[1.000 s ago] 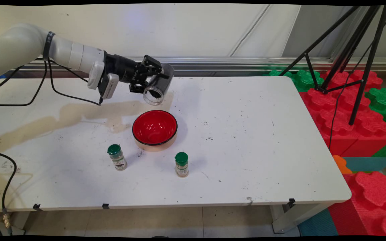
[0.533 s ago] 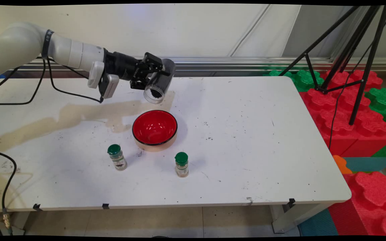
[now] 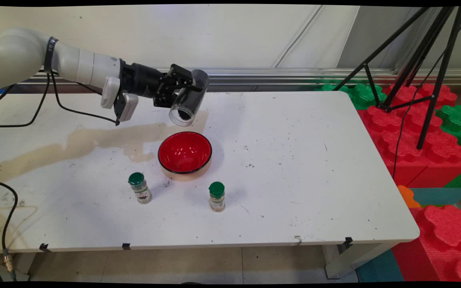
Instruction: Pour the black seasoning powder in the red bowl
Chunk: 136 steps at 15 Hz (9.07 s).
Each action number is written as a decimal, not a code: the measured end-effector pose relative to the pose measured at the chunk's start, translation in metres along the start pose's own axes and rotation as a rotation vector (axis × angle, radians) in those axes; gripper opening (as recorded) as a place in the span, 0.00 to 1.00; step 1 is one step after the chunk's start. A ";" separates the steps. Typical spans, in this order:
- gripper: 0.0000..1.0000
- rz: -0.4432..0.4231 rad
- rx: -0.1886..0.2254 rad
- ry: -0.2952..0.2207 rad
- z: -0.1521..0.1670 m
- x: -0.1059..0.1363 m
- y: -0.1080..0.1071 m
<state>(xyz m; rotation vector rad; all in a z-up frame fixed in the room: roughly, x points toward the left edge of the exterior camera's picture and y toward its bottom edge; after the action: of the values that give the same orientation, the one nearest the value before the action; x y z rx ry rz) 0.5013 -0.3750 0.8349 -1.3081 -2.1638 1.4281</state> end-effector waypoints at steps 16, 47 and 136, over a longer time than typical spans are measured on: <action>0.00 0.105 -0.009 -0.021 0.003 0.011 0.015; 0.00 0.364 0.065 -0.047 0.019 0.012 0.024; 0.00 -1.591 -0.056 0.017 0.004 -0.049 0.000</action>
<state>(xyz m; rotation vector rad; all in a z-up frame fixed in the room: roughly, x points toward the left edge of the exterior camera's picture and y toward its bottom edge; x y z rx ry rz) 0.5272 -0.4153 0.8455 0.5218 -2.1204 0.5873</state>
